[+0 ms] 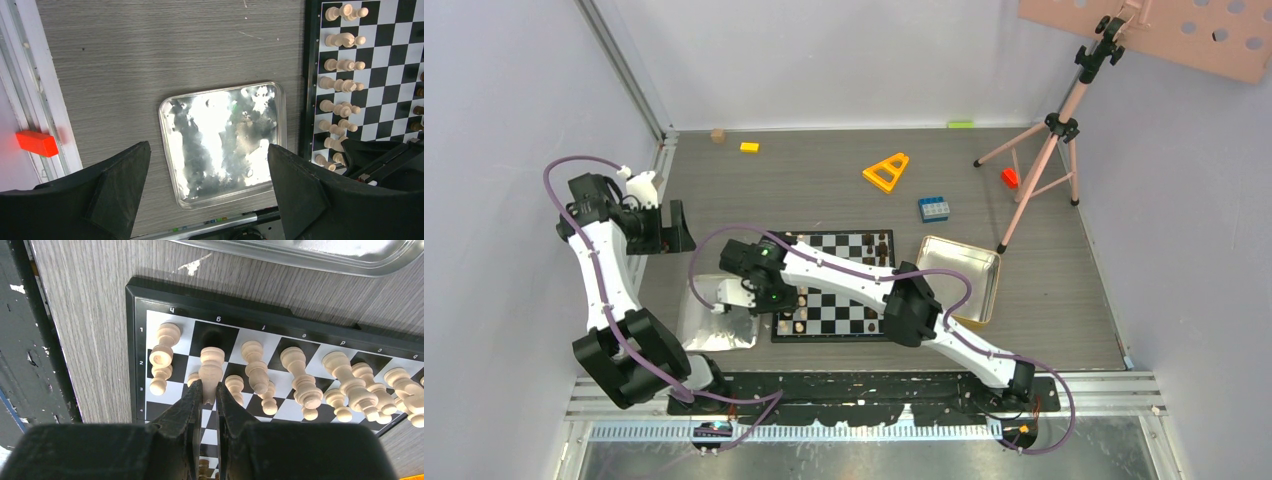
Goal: Set up the chess pieces on the board
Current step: Place the chess piece on the chessboard.
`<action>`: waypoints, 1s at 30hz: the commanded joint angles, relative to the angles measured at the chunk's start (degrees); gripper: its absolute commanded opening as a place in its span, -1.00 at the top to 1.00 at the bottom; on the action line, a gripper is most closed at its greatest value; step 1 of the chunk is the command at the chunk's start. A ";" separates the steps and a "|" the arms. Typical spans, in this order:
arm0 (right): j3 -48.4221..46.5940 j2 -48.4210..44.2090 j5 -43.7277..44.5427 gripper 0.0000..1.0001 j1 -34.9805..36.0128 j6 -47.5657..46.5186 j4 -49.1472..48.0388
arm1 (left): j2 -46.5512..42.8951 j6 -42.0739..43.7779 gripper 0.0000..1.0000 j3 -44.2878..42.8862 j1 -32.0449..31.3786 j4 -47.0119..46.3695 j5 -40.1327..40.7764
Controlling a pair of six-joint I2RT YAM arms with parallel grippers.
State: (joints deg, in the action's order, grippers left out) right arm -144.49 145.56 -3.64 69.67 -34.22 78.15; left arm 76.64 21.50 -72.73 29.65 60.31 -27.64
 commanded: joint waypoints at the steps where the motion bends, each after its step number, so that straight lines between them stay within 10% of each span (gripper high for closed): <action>1: -2.65 -0.01 0.90 0.95 0.78 -1.09 0.99 | -1.51 1.00 -0.80 0.22 0.36 -0.03 -1.30; 30: -3.12 1.13 2.19 0.68 1.60 -2.30 0.64 | -1.92 1.53 -0.80 0.81 0.41 0.26 -1.54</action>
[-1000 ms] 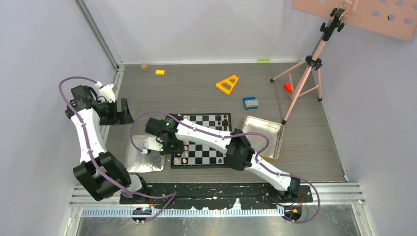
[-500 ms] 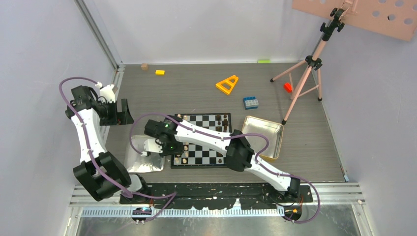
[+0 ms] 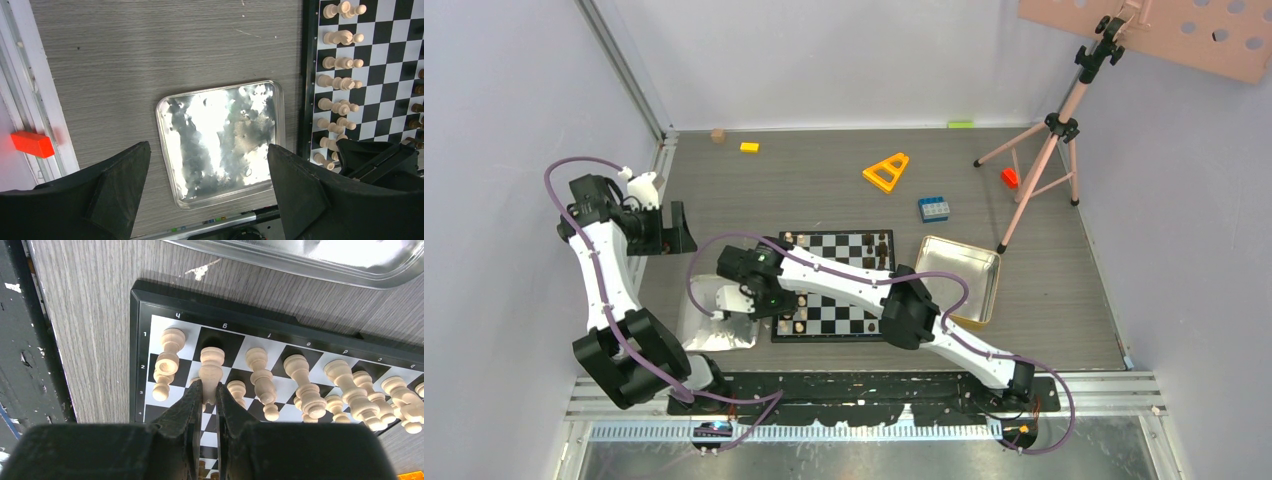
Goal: Set up the chess pieces on the board
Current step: Place the chess piece on the chessboard.
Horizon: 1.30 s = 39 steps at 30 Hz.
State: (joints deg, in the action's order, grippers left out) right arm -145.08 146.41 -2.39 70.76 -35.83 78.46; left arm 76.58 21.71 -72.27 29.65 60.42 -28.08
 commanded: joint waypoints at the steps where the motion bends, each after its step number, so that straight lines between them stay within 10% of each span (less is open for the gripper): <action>1: -2.61 0.21 0.97 0.67 0.51 -0.66 0.27 | -1.86 1.36 -0.80 0.42 0.41 0.15 -1.10; 16: -3.63 -1.68 1.34 0.30 0.52 0.07 -0.83 | -1.69 1.57 -0.80 0.36 0.39 0.30 -1.01; 39: -3.70 -1.54 -0.20 0.71 0.52 1.11 -1.67 | -1.89 1.67 -0.80 0.46 0.43 0.57 -1.19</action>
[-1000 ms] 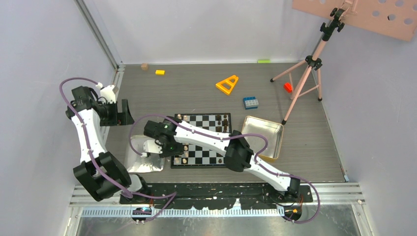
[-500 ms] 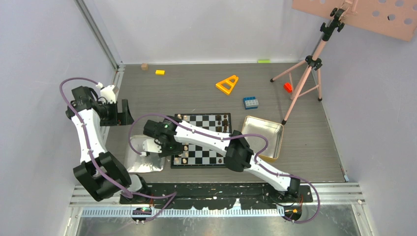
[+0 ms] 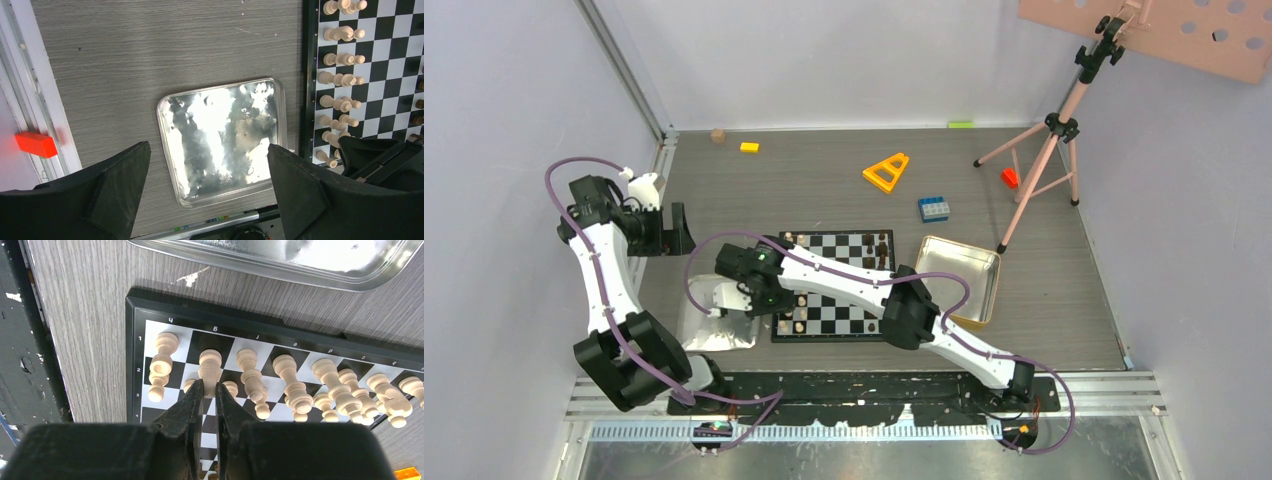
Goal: Set up the chess pieces on the board
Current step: Place the chess piece on the chessboard.
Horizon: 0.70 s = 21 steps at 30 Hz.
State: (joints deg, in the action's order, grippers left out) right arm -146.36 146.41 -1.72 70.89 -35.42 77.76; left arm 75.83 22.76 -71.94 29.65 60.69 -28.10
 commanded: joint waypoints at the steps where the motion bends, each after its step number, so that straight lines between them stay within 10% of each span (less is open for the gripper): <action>1: -2.42 -1.56 -0.94 0.71 0.39 0.74 -1.01 | -1.17 0.59 -0.80 0.14 0.40 0.28 -1.16; 11: -2.03 -1.80 -2.48 0.69 0.39 1.05 -0.97 | -1.39 0.57 -0.80 0.05 0.41 0.33 -1.20; 21: -1.92 -5.65 -1.73 -0.22 -1.29 5.51 -5.57 | -0.83 -0.36 -0.82 -1.69 0.45 0.25 -1.90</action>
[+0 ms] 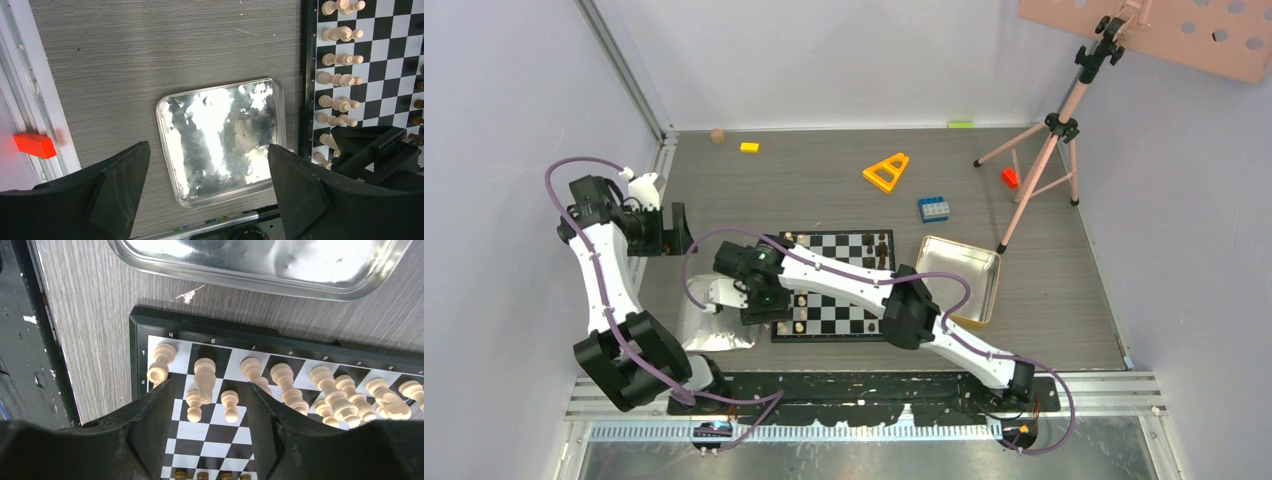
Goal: Set up the chess pieces on the board
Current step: Place the chess piece on the chessboard, then reset both arms
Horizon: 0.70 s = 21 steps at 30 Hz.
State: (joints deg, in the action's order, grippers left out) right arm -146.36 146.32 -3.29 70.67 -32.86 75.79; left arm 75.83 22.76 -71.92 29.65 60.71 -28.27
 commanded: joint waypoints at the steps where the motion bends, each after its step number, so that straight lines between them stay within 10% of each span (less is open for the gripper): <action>1: -1.93 -7.13 -0.28 -0.23 -1.42 3.49 -4.68 | -0.70 -0.74 -0.82 -2.16 0.41 0.03 -1.97; 10: 8.24 -27.35 -1.95 -0.36 -12.98 16.52 -17.08 | -2.53 -10.45 -0.84 -1.14 -0.65 -10.83 -8.69; 21: 46.99 -59.43 0.22 -0.81 -41.48 28.11 -39.82 | -10.56 -20.40 -0.99 7.14 -17.33 -33.42 1.37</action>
State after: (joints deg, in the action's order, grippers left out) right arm -109.12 96.27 -2.87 36.51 -11.70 46.35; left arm 67.59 6.22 -66.00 17.02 38.26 -30.55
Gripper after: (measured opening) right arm 0.858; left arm 0.994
